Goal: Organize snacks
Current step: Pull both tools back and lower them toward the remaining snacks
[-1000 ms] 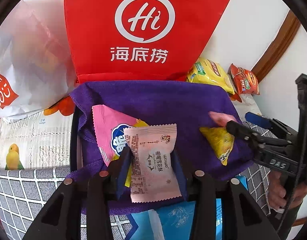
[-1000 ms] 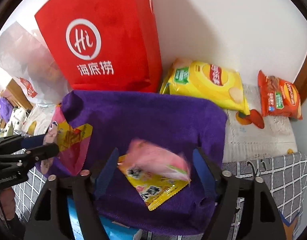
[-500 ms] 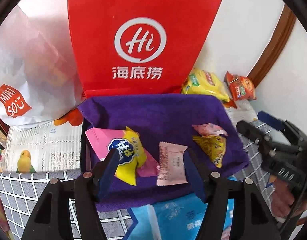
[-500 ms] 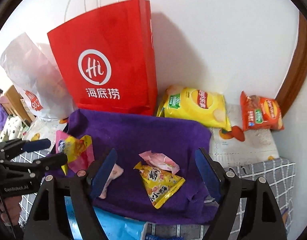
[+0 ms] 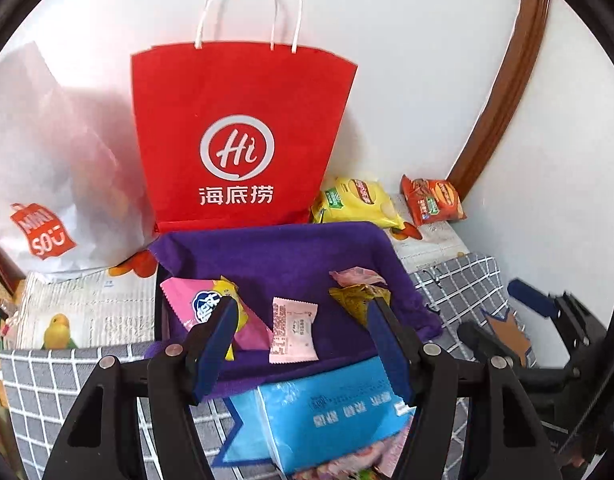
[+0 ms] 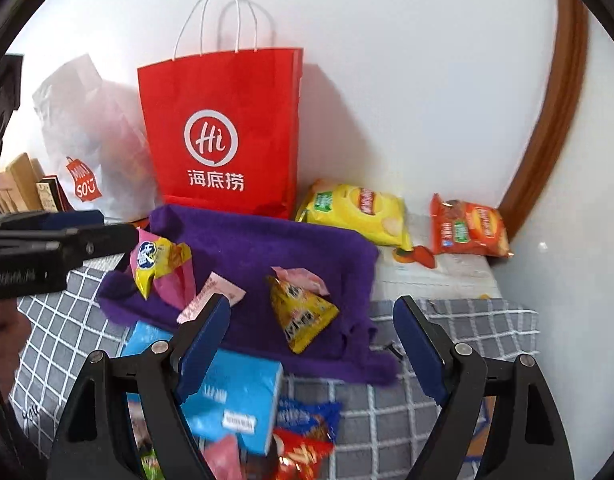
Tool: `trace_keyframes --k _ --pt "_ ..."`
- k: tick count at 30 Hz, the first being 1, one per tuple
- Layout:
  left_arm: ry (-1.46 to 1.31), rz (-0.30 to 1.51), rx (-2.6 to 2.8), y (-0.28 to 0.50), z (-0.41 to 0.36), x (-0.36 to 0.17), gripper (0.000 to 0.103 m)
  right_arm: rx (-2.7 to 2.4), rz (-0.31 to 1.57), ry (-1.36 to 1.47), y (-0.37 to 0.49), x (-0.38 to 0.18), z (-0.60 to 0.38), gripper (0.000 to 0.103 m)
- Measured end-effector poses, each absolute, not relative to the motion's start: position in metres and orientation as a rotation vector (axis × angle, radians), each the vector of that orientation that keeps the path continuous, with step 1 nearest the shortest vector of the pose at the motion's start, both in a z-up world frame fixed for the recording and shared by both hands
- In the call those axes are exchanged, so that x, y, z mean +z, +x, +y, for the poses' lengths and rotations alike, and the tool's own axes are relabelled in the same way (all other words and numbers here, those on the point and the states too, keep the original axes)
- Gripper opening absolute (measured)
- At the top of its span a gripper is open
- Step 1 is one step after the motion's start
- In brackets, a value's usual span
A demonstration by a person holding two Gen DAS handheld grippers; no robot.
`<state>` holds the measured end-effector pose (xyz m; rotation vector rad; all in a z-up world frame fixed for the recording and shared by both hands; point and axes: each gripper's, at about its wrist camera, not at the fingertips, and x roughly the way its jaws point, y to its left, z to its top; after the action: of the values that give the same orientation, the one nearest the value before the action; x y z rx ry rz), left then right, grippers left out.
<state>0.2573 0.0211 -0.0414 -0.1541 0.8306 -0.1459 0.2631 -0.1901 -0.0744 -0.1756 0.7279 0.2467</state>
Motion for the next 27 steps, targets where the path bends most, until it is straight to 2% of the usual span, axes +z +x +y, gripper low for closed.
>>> trace_keyframes --k 11,19,27 --pt "-0.143 0.828 -0.111 0.173 0.012 -0.031 0.065 0.309 0.704 -0.046 0.184 -0.054 -0.224 0.084" --pt "-0.108 0.782 -0.050 0.105 0.005 -0.029 0.065 0.285 0.707 0.028 0.133 -0.060 -0.243 0.086" --pt "-0.189 0.802 -0.037 0.074 0.027 -0.033 0.065 0.263 0.627 0.046 0.093 -0.058 -0.257 0.086"
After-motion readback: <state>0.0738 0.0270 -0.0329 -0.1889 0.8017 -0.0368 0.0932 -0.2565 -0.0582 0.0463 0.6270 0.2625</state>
